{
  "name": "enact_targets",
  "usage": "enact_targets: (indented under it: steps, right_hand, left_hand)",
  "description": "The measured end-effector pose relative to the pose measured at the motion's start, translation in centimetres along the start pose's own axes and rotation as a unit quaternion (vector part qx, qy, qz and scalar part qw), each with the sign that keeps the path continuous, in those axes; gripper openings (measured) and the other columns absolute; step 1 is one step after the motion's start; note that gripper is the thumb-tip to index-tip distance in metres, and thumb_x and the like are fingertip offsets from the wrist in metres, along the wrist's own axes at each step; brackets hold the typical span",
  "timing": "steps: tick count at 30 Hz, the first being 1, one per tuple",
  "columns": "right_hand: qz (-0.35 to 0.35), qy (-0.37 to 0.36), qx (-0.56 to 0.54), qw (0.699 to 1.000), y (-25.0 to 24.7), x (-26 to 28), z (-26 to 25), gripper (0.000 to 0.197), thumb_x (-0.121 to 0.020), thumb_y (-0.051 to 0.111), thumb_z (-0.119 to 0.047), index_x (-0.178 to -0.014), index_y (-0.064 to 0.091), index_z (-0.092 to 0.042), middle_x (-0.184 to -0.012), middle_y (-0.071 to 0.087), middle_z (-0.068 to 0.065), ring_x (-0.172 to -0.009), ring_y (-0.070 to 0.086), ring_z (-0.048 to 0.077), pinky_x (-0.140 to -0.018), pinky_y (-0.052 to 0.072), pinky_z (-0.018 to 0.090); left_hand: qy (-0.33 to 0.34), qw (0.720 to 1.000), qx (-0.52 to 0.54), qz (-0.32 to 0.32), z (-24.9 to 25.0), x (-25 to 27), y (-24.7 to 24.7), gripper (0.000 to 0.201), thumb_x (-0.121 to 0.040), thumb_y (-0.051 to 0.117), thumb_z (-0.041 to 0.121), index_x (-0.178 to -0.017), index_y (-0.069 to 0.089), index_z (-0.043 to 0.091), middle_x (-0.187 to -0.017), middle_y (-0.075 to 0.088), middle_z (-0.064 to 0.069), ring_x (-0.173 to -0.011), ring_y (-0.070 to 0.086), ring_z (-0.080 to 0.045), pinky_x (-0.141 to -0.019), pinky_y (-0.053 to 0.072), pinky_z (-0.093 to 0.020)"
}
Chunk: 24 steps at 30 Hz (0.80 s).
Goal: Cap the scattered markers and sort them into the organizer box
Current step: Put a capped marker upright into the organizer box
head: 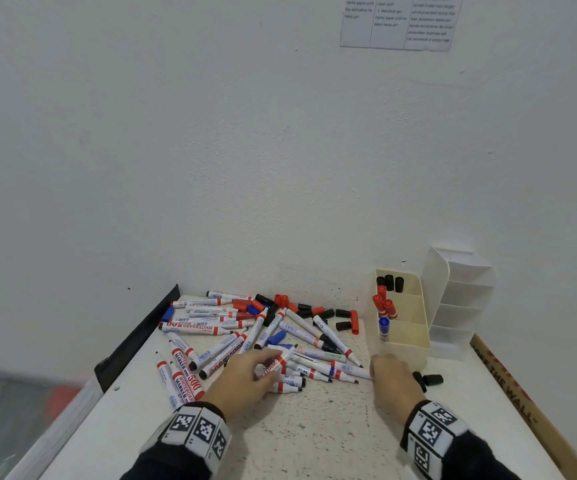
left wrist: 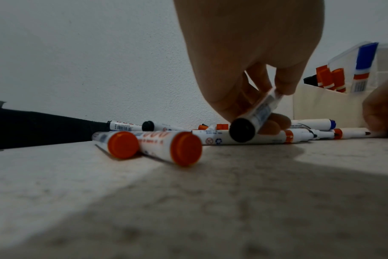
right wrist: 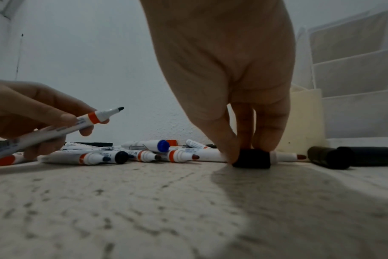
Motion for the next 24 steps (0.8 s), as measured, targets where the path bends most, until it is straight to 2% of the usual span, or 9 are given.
enact_targets:
  steps: [2,4,8,11,14,17,19,21,24]
  right_hand:
    - [-0.001,-0.011,-0.005,1.000,0.1,-0.1,0.1,0.026,-0.090,0.052,-0.012,-0.116,0.051,-0.015,-0.116,0.054,0.005,-0.097,0.050,0.016,-0.084,0.043,0.024]
    - [0.004,-0.024,-0.020,1.000,0.0,0.0,0.0,0.024,-0.090,0.051,-0.011,-0.114,0.052,-0.016,-0.114,0.055,0.004,-0.089,0.045,0.015,-0.081,0.043,0.024]
    - [0.074,-0.086,-0.090,0.989,-0.9,0.5,-1.2,0.019,-0.092,0.052,-0.015,-0.110,0.053,-0.020,-0.112,0.051,-0.001,-0.093,0.050,0.013,-0.084,0.047,0.023]
    - [0.097,-0.143,-0.227,0.959,-1.9,1.1,-3.2,0.017,-0.095,0.047,-0.013,-0.110,0.053,-0.018,-0.108,0.042,-0.009,-0.089,0.050,0.004,-0.082,0.045,0.013]
    - [0.095,-0.176,-0.327,0.924,-2.7,1.6,-4.7,0.012,-0.096,0.044,-0.014,-0.099,0.052,-0.023,-0.098,0.039,-0.016,-0.087,0.047,-0.003,-0.076,0.038,0.001]
    - [0.057,-0.208,-0.331,0.918,-2.4,1.7,-5.8,0.024,-0.093,0.050,-0.010,-0.105,0.054,-0.030,-0.105,0.044,-0.014,-0.096,0.045,-0.003,-0.079,0.035,0.002]
    - [0.038,-0.209,-0.331,0.919,-2.1,1.8,-6.3,0.032,-0.091,0.053,-0.008,-0.115,0.053,-0.029,-0.102,0.048,-0.014,-0.088,0.048,-0.002,-0.074,0.039,0.004]
    - [0.039,-0.206,-0.331,0.920,-2.2,1.9,-6.8,0.030,-0.089,0.056,-0.010,-0.114,0.054,-0.027,-0.097,0.053,-0.014,-0.076,0.049,-0.003,-0.066,0.041,0.006]
    - [0.064,-0.224,-0.339,0.911,-2.5,2.0,-7.0,0.023,-0.090,0.056,-0.011,-0.110,0.059,-0.022,-0.095,0.054,-0.017,-0.080,0.050,-0.009,-0.071,0.040,0.001]
  left_hand:
    - [-0.004,1.000,0.001,-0.009,0.1,0.0,0.1,0.037,-0.093,0.054,0.023,-0.130,0.052,0.024,-0.111,0.054,0.012,-0.079,0.056,0.004,-0.072,0.048,-0.010]
    - [-0.008,1.000,-0.012,-0.007,-0.1,-0.1,0.1,0.036,-0.093,0.055,0.026,-0.129,0.053,0.025,-0.110,0.054,0.015,-0.089,0.052,0.008,-0.073,0.042,-0.005]
    - [-0.021,0.999,-0.017,-0.025,-0.6,-0.3,0.3,0.036,-0.092,0.056,0.031,-0.128,0.055,0.026,-0.113,0.056,0.015,-0.098,0.051,0.005,-0.080,0.041,-0.008]
    - [-0.016,0.999,-0.024,-0.036,-0.5,-0.4,0.5,0.034,-0.092,0.056,0.031,-0.126,0.056,0.028,-0.120,0.057,0.014,-0.093,0.052,0.005,-0.073,0.041,-0.007]
    - [-0.013,0.999,-0.031,-0.039,-0.7,-0.5,0.6,0.031,-0.091,0.058,0.030,-0.121,0.059,0.029,-0.116,0.058,0.014,-0.085,0.051,0.005,-0.073,0.041,-0.010]
    - [-0.013,0.999,-0.028,-0.042,-0.9,-0.5,0.7,0.028,-0.090,0.059,0.028,-0.118,0.060,0.030,-0.110,0.058,0.016,-0.083,0.052,0.003,-0.072,0.042,-0.011]
    - [-0.010,0.999,-0.026,-0.041,-0.8,-0.5,0.7,0.028,-0.090,0.059,0.025,-0.118,0.060,0.029,-0.108,0.058,0.016,-0.082,0.052,0.003,-0.071,0.042,-0.011]
    - [-0.008,0.999,-0.022,-0.042,-0.8,-0.5,0.7,0.027,-0.090,0.059,0.025,-0.117,0.060,0.030,-0.107,0.058,0.016,-0.081,0.053,0.002,-0.072,0.043,-0.012]
    - [-0.008,0.999,-0.014,-0.037,-0.9,-0.5,0.7,0.027,-0.091,0.058,0.027,-0.117,0.059,0.032,-0.109,0.058,0.017,-0.087,0.056,0.000,-0.074,0.045,-0.012]
Point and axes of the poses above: each hand's wrist, its own x-axis away from the middle knuckle, its own y-axis out of the palm, z = x × y, the point moved 5 cm from there along -x, towards the middle knuckle
